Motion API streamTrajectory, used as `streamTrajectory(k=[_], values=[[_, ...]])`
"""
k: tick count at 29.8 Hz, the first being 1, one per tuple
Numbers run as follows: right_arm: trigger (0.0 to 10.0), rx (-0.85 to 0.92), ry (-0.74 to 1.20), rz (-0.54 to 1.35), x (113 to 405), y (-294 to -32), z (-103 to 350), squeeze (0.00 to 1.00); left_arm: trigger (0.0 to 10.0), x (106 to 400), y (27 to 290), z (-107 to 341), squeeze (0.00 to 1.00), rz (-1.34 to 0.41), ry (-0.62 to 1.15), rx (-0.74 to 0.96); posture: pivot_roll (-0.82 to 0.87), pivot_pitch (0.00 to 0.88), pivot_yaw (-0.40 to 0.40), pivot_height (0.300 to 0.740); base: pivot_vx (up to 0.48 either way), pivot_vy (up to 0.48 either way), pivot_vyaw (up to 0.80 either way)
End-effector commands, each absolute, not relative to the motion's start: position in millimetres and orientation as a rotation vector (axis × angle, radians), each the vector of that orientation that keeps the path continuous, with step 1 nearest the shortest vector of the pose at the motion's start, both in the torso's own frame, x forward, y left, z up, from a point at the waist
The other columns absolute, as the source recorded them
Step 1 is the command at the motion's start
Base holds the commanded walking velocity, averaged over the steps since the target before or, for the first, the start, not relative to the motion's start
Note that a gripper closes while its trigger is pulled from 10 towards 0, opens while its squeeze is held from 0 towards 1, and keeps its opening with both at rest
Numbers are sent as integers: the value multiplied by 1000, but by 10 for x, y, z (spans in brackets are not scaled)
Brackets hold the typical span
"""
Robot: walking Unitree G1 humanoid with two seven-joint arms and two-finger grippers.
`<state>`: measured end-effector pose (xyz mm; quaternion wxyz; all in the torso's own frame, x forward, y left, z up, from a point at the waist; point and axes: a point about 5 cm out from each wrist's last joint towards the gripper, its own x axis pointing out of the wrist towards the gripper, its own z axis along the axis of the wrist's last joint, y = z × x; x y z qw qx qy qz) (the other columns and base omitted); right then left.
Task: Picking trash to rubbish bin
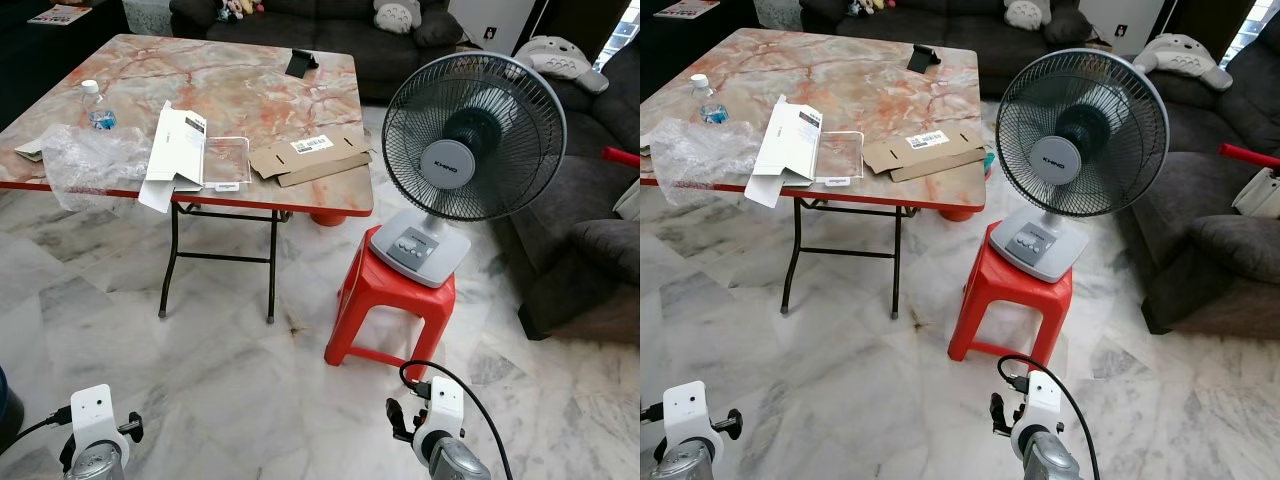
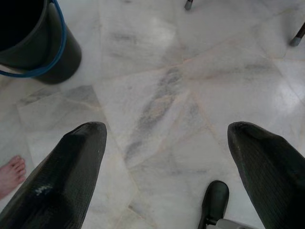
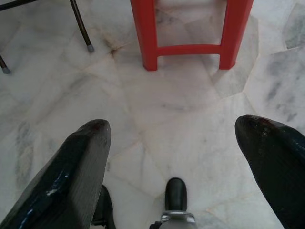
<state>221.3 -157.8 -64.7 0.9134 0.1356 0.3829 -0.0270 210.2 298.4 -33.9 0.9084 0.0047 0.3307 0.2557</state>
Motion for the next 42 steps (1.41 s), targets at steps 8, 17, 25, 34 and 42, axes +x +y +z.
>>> streamTrajectory(k=[8, 17, 25, 34, 42], values=[[10000, 278, 787, -58, 2240, -1580, -633, 0, 10000, 2039, 2925, -413, 0, 524, 722, 0, 220, 31, -115, 740, 0, 0, 0], [10000, 300, 788, -87, 2190, -1596, -660, 0, 10000, 2058, 2800, -462, 0, 459, 754, 10, 191, 22, -80, 740, 0, 0, 0], [10000, 325, 800, -124, 2080, -1593, -720, 0, 10000, 2086, 2668, -503, 0, 354, 792, 60, 153, 32, -29, 740, 0, 0, 0], [10000, 342, 812, -195, 1935, -1678, -787, 0, 10000, 2066, 2568, -555, 0, 274, 839, 125, 70, 41, 42, 740, 0, 0, 0], [10000, 323, 828, -200, 1864, -1730, -818, 0, 10000, 2105, 2494, -559, 0, 242, 848, 144, 48, 51, 24, 740, 0, 0, 0]])
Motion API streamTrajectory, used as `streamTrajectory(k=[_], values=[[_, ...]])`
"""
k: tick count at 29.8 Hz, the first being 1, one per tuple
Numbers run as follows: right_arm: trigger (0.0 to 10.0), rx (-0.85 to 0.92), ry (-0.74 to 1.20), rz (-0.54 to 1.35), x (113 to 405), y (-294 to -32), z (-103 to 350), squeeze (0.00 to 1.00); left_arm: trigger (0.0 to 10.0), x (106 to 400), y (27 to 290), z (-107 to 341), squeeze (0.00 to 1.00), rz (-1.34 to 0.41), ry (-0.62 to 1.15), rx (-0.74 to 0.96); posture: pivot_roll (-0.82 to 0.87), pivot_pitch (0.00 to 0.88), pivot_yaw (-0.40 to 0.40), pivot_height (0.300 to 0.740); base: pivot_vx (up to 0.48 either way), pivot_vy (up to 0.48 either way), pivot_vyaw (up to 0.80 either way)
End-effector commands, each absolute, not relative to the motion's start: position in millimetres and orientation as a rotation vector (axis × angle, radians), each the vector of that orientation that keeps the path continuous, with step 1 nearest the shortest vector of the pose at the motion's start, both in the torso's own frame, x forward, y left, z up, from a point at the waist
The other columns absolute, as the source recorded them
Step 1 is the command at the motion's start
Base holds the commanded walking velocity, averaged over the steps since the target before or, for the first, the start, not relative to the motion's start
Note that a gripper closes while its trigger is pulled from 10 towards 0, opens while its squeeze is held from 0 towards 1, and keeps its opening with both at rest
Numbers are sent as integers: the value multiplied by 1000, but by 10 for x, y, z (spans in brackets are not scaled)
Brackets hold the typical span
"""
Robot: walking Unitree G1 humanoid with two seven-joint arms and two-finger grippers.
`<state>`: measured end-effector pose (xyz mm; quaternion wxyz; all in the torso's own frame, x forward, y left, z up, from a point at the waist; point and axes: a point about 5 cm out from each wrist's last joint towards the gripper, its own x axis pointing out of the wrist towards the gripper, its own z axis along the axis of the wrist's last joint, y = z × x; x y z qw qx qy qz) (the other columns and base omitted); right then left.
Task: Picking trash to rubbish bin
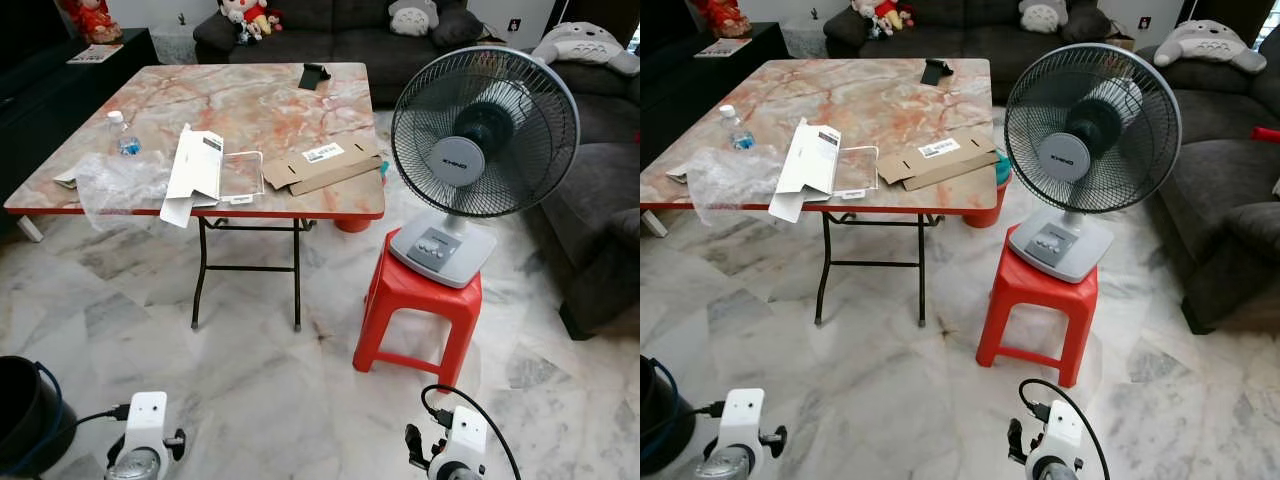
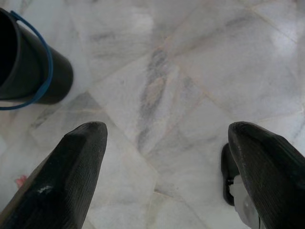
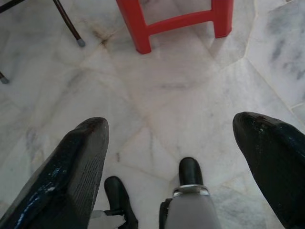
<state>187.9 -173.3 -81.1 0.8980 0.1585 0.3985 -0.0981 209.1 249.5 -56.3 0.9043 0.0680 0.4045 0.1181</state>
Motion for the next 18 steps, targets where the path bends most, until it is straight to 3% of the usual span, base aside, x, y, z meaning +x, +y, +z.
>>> streamTrajectory(k=[1, 18], values=[[10000, 325, 824, -208, 1871, -1749, -812, 0, 10000, 2108, 2492, -558, 0, 254, 844, 131, 44, 43, 27, 740, 0, 0, 0], [10000, 316, 815, -186, 1919, -1718, -791, 0, 10000, 2027, 2453, -616, 0, 289, 855, 66, 50, 6, 14, 740, 0, 0, 0]])
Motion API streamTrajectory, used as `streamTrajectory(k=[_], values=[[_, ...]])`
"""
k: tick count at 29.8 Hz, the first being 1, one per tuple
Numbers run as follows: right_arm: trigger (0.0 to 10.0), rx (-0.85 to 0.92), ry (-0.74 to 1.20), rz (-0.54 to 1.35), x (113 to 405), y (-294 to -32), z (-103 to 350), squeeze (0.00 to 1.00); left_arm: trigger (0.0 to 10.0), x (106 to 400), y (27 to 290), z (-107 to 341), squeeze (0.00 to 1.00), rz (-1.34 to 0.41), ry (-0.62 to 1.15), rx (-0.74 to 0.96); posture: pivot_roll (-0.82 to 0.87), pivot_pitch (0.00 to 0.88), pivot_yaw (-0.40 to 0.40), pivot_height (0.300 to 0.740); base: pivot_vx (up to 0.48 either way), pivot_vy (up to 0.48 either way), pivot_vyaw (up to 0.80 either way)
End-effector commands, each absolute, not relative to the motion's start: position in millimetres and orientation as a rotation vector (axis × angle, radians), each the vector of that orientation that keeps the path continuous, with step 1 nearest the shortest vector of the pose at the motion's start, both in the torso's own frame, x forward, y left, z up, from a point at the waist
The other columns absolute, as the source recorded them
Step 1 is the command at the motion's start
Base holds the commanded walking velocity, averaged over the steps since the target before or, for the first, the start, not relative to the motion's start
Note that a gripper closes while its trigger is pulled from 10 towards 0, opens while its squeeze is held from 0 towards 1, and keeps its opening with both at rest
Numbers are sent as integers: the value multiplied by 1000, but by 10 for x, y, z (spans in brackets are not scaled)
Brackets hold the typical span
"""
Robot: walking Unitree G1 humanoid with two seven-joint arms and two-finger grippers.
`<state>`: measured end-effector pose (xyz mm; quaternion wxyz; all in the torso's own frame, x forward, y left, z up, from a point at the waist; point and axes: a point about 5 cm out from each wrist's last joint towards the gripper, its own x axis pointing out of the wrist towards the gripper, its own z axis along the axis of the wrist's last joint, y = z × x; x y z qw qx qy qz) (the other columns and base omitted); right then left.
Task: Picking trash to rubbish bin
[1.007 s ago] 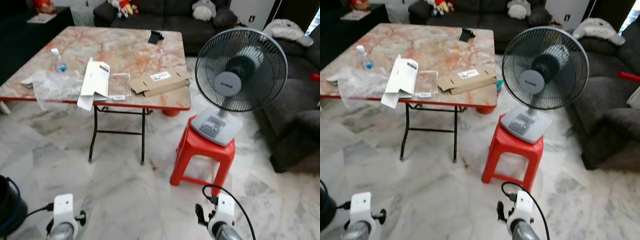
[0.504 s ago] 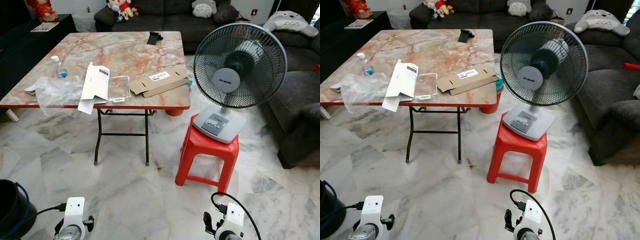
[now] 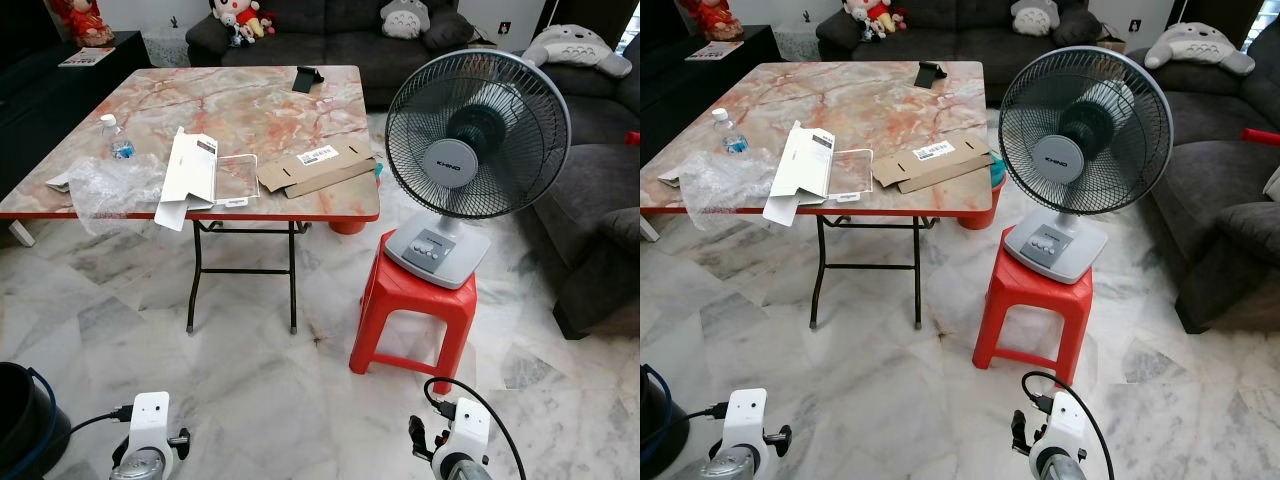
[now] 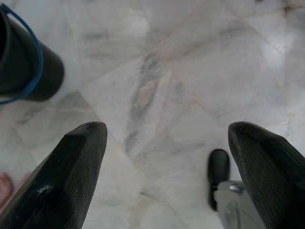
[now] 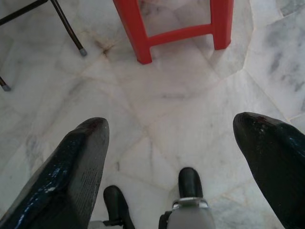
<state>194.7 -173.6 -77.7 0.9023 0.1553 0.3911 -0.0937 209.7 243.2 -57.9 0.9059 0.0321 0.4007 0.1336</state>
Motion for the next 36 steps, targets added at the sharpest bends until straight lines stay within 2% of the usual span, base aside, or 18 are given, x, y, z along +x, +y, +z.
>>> streamTrajectory(k=[1, 10, 36], values=[[10000, 316, 816, -185, 1913, -1715, -794, 0, 10000, 2013, 2457, -623, 0, 291, 859, 66, 50, 6, 14, 740, 0, 0, 0], [10000, 311, 843, -188, 1843, -1698, -832, 0, 10000, 1945, 2531, -638, 0, 297, 879, 86, 57, 7, 24, 740, 0, 387, 0], [10000, 330, 807, -185, 1932, -1680, -786, 0, 10000, 2125, 2514, -537, 0, 283, 815, 82, 55, 56, 18, 740, 0, 378, 0]])
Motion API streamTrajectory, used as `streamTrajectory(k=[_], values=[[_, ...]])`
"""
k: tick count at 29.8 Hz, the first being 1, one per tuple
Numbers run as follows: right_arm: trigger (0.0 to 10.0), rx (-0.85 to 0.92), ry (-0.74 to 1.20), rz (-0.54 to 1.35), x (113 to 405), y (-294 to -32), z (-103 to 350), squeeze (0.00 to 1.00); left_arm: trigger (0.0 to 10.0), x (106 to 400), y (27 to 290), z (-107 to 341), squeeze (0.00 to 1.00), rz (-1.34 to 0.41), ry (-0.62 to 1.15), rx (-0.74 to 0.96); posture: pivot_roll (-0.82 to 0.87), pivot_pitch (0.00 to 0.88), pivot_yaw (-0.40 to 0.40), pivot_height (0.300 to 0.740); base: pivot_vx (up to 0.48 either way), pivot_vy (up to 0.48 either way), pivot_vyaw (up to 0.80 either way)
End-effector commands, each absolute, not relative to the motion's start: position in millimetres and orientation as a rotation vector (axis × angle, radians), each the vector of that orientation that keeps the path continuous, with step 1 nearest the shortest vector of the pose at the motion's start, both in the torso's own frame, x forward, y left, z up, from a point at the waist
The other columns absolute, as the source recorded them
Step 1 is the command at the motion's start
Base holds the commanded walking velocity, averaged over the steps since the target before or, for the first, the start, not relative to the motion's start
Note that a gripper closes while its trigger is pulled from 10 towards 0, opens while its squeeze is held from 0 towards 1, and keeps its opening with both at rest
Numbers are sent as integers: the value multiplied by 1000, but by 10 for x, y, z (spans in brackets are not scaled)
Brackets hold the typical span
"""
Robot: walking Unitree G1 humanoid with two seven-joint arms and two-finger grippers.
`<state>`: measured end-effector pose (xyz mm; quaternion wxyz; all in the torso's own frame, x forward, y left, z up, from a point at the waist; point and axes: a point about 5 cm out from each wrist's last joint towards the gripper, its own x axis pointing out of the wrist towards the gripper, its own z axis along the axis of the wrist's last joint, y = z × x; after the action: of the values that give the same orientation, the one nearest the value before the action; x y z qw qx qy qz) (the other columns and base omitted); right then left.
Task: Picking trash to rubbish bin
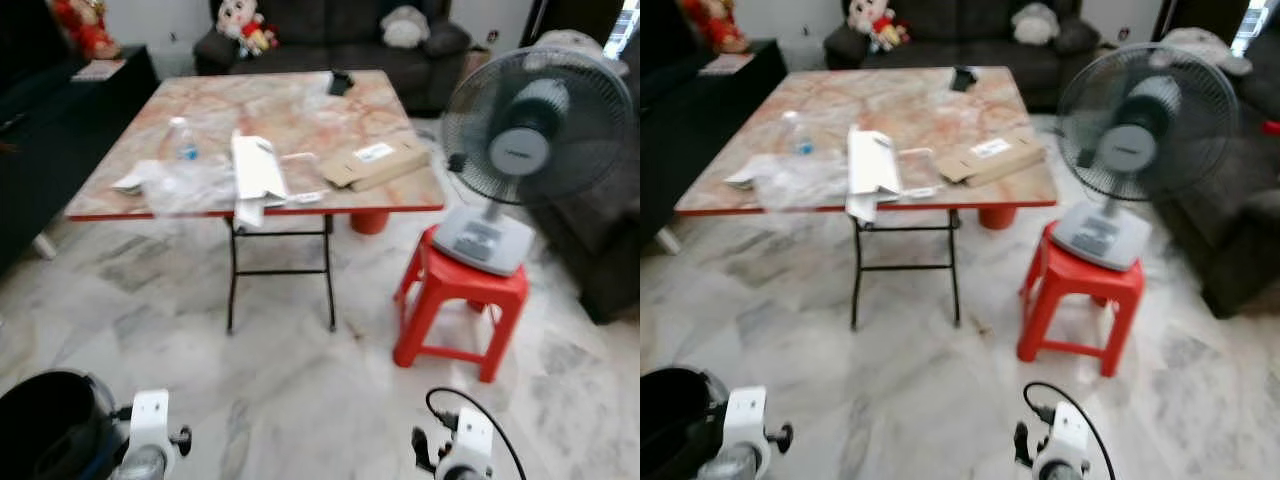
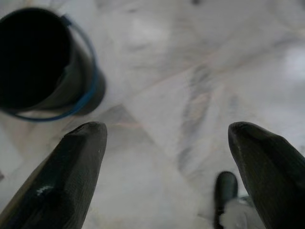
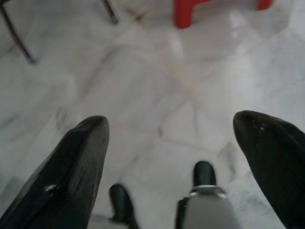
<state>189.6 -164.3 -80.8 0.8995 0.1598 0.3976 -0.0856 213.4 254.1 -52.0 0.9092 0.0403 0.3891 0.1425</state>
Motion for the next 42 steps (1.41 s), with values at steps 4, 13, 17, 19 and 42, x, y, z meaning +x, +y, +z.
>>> streamTrajectory(k=[4, 13, 17, 19, 42], values=[[10000, 333, 772, -176, 2019, -1682, -735, 0, 10000, 2302, 2457, -434, 0, 252, 744, 84, 58, 64, 15, 740, 0, 315, 0], [10000, 334, 710, -150, 2225, -1660, -616, 0, 10000, 2523, 2314, -317, 0, 188, 687, 110, 58, 63, 11, 740, 0, 0, 0], [10000, 322, 722, -138, 2220, -1641, -623, 0, 10000, 2384, 2310, -429, 0, 186, 759, 132, 60, 64, 9, 740, 0, 0, 0], [10000, 315, 737, -128, 2189, -1626, -644, 0, 10000, 2345, 2312, -458, 0, 177, 784, 162, 58, 64, 7, 740, 0, 0, 0], [10000, 315, 744, -125, 2179, -1636, -651, 0, 10000, 3081, 2376, 234, 0, 291, 449, 64, 94, 88, -12, 740, 0, 0, 0]])
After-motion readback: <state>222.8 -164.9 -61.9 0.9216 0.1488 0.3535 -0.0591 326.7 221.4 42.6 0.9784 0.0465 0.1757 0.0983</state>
